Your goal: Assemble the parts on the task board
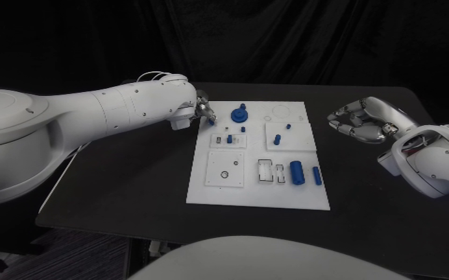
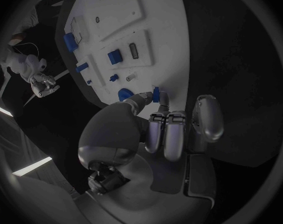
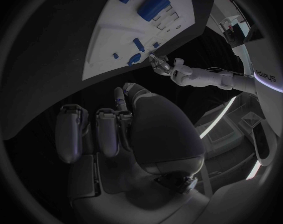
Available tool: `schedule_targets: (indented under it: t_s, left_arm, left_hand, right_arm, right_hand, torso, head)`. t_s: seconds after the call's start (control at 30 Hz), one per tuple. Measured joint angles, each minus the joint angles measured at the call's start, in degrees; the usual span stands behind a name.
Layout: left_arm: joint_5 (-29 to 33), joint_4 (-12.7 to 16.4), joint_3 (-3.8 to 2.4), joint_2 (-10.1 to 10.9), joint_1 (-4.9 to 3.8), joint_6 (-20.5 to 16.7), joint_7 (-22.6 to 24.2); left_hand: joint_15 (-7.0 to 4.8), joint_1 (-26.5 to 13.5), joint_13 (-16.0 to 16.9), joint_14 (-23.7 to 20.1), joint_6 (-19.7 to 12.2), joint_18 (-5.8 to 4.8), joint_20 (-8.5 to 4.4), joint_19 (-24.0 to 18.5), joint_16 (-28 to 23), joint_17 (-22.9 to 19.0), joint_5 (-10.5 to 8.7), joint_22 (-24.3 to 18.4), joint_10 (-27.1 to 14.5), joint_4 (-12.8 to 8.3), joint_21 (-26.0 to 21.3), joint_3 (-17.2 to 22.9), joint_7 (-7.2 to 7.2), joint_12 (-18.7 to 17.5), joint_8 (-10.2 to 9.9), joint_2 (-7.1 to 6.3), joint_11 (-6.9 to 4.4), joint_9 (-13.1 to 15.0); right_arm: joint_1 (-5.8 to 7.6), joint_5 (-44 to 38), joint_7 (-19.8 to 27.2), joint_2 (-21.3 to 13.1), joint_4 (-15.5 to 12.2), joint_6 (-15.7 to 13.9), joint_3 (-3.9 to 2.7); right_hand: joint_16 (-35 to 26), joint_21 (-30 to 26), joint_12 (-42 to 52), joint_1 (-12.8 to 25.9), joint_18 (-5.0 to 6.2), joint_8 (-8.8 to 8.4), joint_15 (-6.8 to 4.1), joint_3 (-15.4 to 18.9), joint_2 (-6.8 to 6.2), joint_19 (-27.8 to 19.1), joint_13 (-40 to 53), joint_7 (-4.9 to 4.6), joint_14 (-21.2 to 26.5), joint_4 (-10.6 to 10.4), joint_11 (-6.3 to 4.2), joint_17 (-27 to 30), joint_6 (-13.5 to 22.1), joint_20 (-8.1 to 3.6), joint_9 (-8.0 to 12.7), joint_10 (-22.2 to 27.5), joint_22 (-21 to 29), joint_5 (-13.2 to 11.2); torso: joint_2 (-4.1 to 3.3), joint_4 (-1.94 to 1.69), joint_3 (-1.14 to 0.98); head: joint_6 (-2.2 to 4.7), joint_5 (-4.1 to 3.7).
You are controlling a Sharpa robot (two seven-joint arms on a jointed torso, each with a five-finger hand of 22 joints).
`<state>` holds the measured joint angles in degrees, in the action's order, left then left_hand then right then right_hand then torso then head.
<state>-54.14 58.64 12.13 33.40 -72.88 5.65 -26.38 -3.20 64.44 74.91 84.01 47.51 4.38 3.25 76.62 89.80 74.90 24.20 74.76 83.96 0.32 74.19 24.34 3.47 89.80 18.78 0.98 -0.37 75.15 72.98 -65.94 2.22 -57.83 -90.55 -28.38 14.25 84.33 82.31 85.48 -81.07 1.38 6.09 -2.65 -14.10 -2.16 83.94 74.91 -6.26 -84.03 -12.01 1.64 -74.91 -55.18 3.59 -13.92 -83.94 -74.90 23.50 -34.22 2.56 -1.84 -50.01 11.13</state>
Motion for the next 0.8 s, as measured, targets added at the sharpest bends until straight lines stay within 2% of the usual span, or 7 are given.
schedule_targets:
  t_s: [0.1, 0.27, 0.47, 0.6, 0.67, 0.77, 0.8]
  left_arm:
    - [0.84, 0.82, -0.01, 0.88, 0.00, -1.09, 0.20]
    - [3.64, 3.53, -0.01, 3.36, 0.00, -3.19, 0.44]
    - [6.23, 9.06, 0.00, 7.16, -0.05, -5.71, 0.38]
    - [7.22, 12.90, 0.00, 9.39, -0.10, -6.93, 0.03]
    - [7.61, 14.72, 0.00, 10.33, -0.12, -7.38, -0.26]
    - [8.04, 16.88, 0.00, 11.32, -0.12, -7.85, -0.74]
    - [8.14, 17.37, 0.00, 11.52, -0.13, -7.94, -0.87]
  left_hand:
    - [-0.20, -0.53, 0.00, -0.16, 0.13, 0.00, -0.20, 0.20, 0.00, 0.00, 0.59, 0.19, 0.20, 0.39, 0.00, 1.01, -0.12, 0.00, 0.18, -0.84, -0.20, -0.01]
    - [-0.39, -1.12, 0.00, 0.03, 0.54, -0.01, -0.20, 0.20, 0.00, 0.00, 0.67, 0.14, 0.20, 0.53, -0.35, 1.95, -0.52, 0.00, 0.39, -1.43, -0.20, -0.11]
    - [-0.39, -1.84, 0.00, 0.03, 0.85, -0.01, -0.40, -0.01, 0.00, 0.00, 0.65, 0.04, 0.05, 0.13, -0.42, 2.95, -0.63, 0.00, 0.63, -2.08, -0.35, -0.14]
    - [-0.39, -2.38, 0.00, 0.03, 1.02, 0.00, -0.40, -0.01, 0.00, 0.00, -0.36, -0.02, 0.05, 0.37, -0.64, 3.23, -0.62, 0.00, 0.73, -1.83, -0.35, -0.21]
    - [-0.39, -2.61, 0.00, 0.03, 1.03, -0.01, -0.40, -0.01, 0.00, 0.00, -1.10, -0.02, 0.05, -0.22, -0.64, 3.91, -0.61, 0.00, 0.73, -1.92, -0.35, -0.21]
    - [-0.39, -3.87, 0.00, 0.03, 1.03, 0.00, -0.40, -0.01, 0.00, 0.00, -5.19, -0.07, 0.05, -0.56, -1.08, 4.79, -0.61, 0.00, 0.97, -1.86, -0.35, -0.25]
    - [-0.39, -3.87, 0.00, 0.03, 1.03, -0.01, -0.40, -0.01, 0.00, 0.00, -5.69, -0.13, 0.05, -0.66, -1.08, 4.90, -0.61, 0.00, 0.97, -1.86, -0.35, -0.25]
  right_arm:
    - [0.00, 0.07, -0.07, 0.00, 0.02, 0.04, 0.00]
    - [0.00, 0.22, -0.24, -0.05, 0.06, 0.16, 0.00]
    - [0.00, 0.43, -0.52, -0.07, 0.09, 0.34, 0.00]
    - [0.00, 0.60, -0.69, -0.02, 0.15, 0.48, 0.00]
    - [0.00, 0.68, -0.77, -0.01, 0.17, 0.56, 0.00]
    - [0.00, 0.85, -0.88, -0.01, 0.19, 0.66, 0.00]
    - [0.00, 0.88, -0.91, 0.00, 0.19, 0.69, 0.00]
  right_hand:
    - [0.01, 0.00, 0.00, -0.07, 0.00, 0.00, 0.00, 0.00, 0.07, 0.00, 0.00, 0.00, 0.00, 0.00, 0.00, 0.00, 0.00, 0.00, 0.00, 0.00, 0.00, 0.00]
    - [0.01, 0.00, 0.00, -0.07, 0.00, 0.00, 0.00, 0.00, 0.07, 0.00, 0.00, 0.00, 0.00, 0.00, 0.00, 0.00, 0.00, 0.00, 0.00, 0.00, -0.03, 0.00]
    - [0.01, 0.00, -0.23, -0.06, 0.00, 0.00, 0.00, 0.00, 0.07, 0.00, 0.00, 0.00, 0.00, 0.00, 0.00, 0.00, 0.00, 0.00, -0.01, 0.00, -0.04, 0.22]
    - [0.01, -0.24, -0.23, -0.06, 0.00, 0.00, 0.00, 0.00, 0.07, 0.00, 0.00, 0.00, 0.00, 0.00, 0.00, 0.00, 0.00, 0.00, 0.03, 0.00, -0.04, 0.22]
    - [0.01, -0.29, -0.23, -0.06, 0.00, 0.00, 0.00, 0.00, 0.06, 0.00, 0.00, 0.00, 0.00, 0.00, 0.00, 0.00, 0.00, 0.00, 0.04, 0.00, -0.04, 0.22]
    - [0.01, -0.30, -0.23, -0.06, 0.00, -0.26, 0.00, -0.16, 0.06, 0.00, 0.00, 0.00, 0.00, 0.16, 0.00, 0.00, 0.00, 0.00, 0.10, 0.00, -0.04, 0.22]
    - [0.01, -0.30, -0.23, -0.06, 0.00, -0.26, 0.00, -0.16, 0.06, 0.00, 0.00, 0.00, 0.00, 0.16, 0.00, 0.00, 0.00, 0.00, 0.11, 0.00, -0.04, 0.22]
  torso:
    - [0.01, 0.02, 0.01]
    - [0.01, 0.04, 0.05]
    - [0.07, 0.04, 0.07]
    - [0.12, 0.07, 0.03]
    - [0.12, 0.04, 0.00]
    - [0.14, 0.01, -0.04]
    - [0.14, -0.01, -0.04]
  head:
    - [0.00, 0.00]
    - [0.00, -0.05]
    - [0.00, 0.12]
    - [0.00, 0.26]
    - [0.00, 0.26]
    - [0.00, 0.26]
    - [0.00, 0.26]
